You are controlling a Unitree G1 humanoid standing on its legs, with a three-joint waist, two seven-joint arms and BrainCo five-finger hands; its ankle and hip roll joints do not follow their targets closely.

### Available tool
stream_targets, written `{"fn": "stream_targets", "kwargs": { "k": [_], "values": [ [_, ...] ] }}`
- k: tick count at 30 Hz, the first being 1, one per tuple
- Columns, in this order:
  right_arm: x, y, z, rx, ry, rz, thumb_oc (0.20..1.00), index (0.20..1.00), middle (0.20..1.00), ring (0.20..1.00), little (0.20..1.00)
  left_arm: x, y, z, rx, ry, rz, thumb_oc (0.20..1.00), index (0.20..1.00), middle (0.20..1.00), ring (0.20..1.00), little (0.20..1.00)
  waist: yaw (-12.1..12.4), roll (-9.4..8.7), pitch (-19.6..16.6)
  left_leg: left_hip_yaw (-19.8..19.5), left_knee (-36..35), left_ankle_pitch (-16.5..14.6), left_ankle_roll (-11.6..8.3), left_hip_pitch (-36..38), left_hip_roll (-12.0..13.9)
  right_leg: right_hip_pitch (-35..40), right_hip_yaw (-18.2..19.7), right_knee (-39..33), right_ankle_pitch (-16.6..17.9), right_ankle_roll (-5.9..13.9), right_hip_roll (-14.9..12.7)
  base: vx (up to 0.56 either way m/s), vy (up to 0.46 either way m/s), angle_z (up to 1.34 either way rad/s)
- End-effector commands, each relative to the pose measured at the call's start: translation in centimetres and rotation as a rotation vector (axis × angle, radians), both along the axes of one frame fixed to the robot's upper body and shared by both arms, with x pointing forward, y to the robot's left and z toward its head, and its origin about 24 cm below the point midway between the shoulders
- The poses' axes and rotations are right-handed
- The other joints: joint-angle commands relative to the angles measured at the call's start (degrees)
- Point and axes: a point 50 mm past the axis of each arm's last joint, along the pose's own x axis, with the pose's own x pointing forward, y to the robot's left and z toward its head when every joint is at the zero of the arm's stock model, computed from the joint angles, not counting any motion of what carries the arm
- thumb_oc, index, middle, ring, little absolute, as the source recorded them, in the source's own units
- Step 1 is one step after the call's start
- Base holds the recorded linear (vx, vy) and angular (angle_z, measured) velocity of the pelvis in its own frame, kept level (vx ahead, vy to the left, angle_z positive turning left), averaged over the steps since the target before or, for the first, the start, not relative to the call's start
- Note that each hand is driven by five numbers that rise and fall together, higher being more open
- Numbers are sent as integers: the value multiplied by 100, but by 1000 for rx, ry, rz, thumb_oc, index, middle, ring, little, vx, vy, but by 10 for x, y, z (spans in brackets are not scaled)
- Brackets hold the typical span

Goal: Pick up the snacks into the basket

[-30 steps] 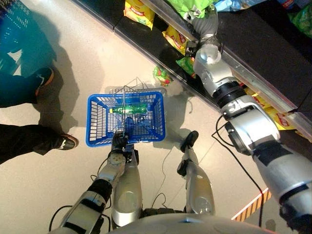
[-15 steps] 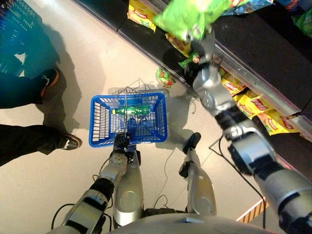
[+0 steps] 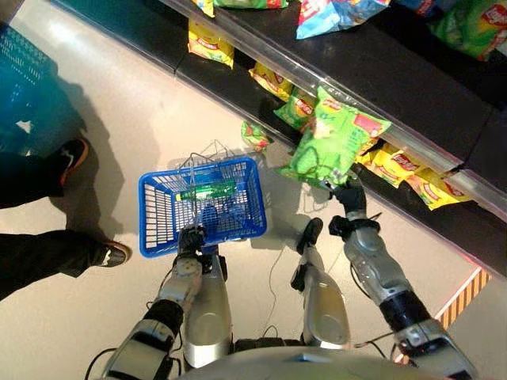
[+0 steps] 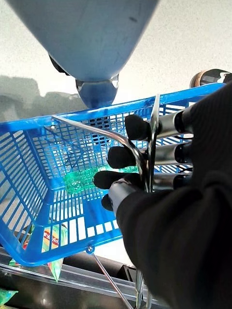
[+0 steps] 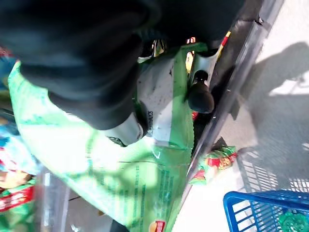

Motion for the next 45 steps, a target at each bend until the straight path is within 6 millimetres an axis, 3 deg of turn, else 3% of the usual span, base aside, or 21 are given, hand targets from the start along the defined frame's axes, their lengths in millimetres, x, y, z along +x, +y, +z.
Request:
{"fn": "stream_targets", "kwargs": {
  "k": [1, 6, 8, 11, 13, 14, 15, 20, 24, 36, 39, 43, 44, 45],
  "values": [
    [-5, -4, 33, -34, -181, 108, 200, 200, 200, 200, 200, -6, 12, 9, 37, -83, 9, 200, 200, 200, 200, 200, -55, 25, -89, -103, -321, -98, 291, 295, -377, 141, 410, 576, -276, 442, -172, 16, -31, -8],
    [-17, -6, 4, -171, -48, 153, 200, 200, 200, 200, 200, -1, 18, 23, 46, -164, 0, 200, 200, 200, 200, 200, -111, 20, -227, -103, -357, -78, 278, 366, -366, 185, 418, 583, -308, 438, -173, 16, -31, -4],
    [-16, -6, -27, -286, 90, 109, 200, 200, 200, 200, 200, 3, 17, 35, 42, -233, -16, 200, 200, 200, 200, 200, -76, 83, -301, -117, -392, -86, 267, 457, -351, 270, 381, 587, -341, 437, -174, 27, -42, 0],
    [-9, 2, -56, -347, 223, 65, 200, 200, 200, 200, 200, 9, 9, 48, 24, -303, -47, 200, 200, 200, 200, 200, 13, 172, -387, -144, -432, -81, 269, 512, -361, 344, 342, 573, -347, 440, -200, 2, -6, 2],
    [-3, 9, -67, -369, 275, 58, 200, 200, 200, 200, 200, 12, 4, 52, 24, -324, -72, 200, 200, 200, 200, 200, 60, 201, -423, -167, -432, -59, 274, 492, -375, 346, 325, 558, -327, 442, -216, -2, -13, 8],
    [11, 29, -74, -368, 316, 79, 200, 200, 200, 200, 200, 19, -8, 64, 12, -380, -144, 200, 200, 200, 200, 200, 187, 292, -471, -213, -461, -48, 270, 508, -389, 370, 306, 556, -340, 440, -228, 6, -12, 6],
    [14, 36, -76, -343, 336, 87, 200, 200, 200, 200, 200, 22, -12, 71, 5, -409, -172, 200, 200, 200, 200, 200, 232, 326, -477, -222, -467, -61, 264, 531, -383, 396, 295, 569, -367, 436, -227, 2, -14, 5],
    [41, 75, -67, -363, 351, 174, 200, 200, 200, 200, 200, 32, -45, 101, -60, -533, -346, 200, 200, 200, 200, 200, 434, 414, -489, -283, -467, -61, 281, 546, -420, 435, 246, 597, -390, 412, -249, -6, 1, 3],
    [65, 88, -50, -433, 348, 199, 200, 200, 200, 200, 200, 36, -72, 123, -123, -618, -459, 200, 200, 200, 200, 200, 597, 439, -455, -359, -469, -15, 281, 476, -438, 435, 186, 586, -378, 403, -249, -9, -13, 8],
    [93, 96, -20, -595, 324, 216, 200, 200, 200, 200, 200, 46, -115, 164, -211, -752, -626, 200, 200, 200, 200, 200, 919, 493, -282, -509, -476, 46, 266, 258, -502, 425, -18, 512, -305, 433, -299, 3, 9, 11],
    [93, 96, -21, -647, 331, 225, 200, 200, 200, 200, 200, 48, -120, 171, -222, -780, -639, 200, 200, 200, 200, 200, 991, 493, -220, -526, -474, 67, 256, 182, -515, 412, -79, 491, -281, 444, -297, 7, 7, 12],
    [89, 83, -33, -777, 398, 219, 200, 200, 200, 200, 200, 47, -128, 179, -238, -808, -674, 200, 200, 200, 200, 200, 1110, 524, -181, -580, -466, 71, 261, 114, -534, 453, -145, 447, -276, 453, -301, 12, -2, 4],
    [86, 77, -39, -815, 430, 215, 231, 231, 231, 231, 231, 48, -131, 181, -241, -814, -684, 200, 200, 200, 200, 200, 1138, 546, -178, -607, -465, 76, 258, 105, -546, 467, -178, 433, -275, 459, -303, 13, 6, 7],
    [86, 77, -39, -815, 430, 215, 442, 442, 442, 442, 442, 48, -131, 182, -241, -814, -684, 200, 200, 200, 200, 200, 1137, 547, -178, -608, -465, 76, 258, 105, -546, 468, -180, 432, -275, 459, -303, 16, 5, 13]
  ]
}}
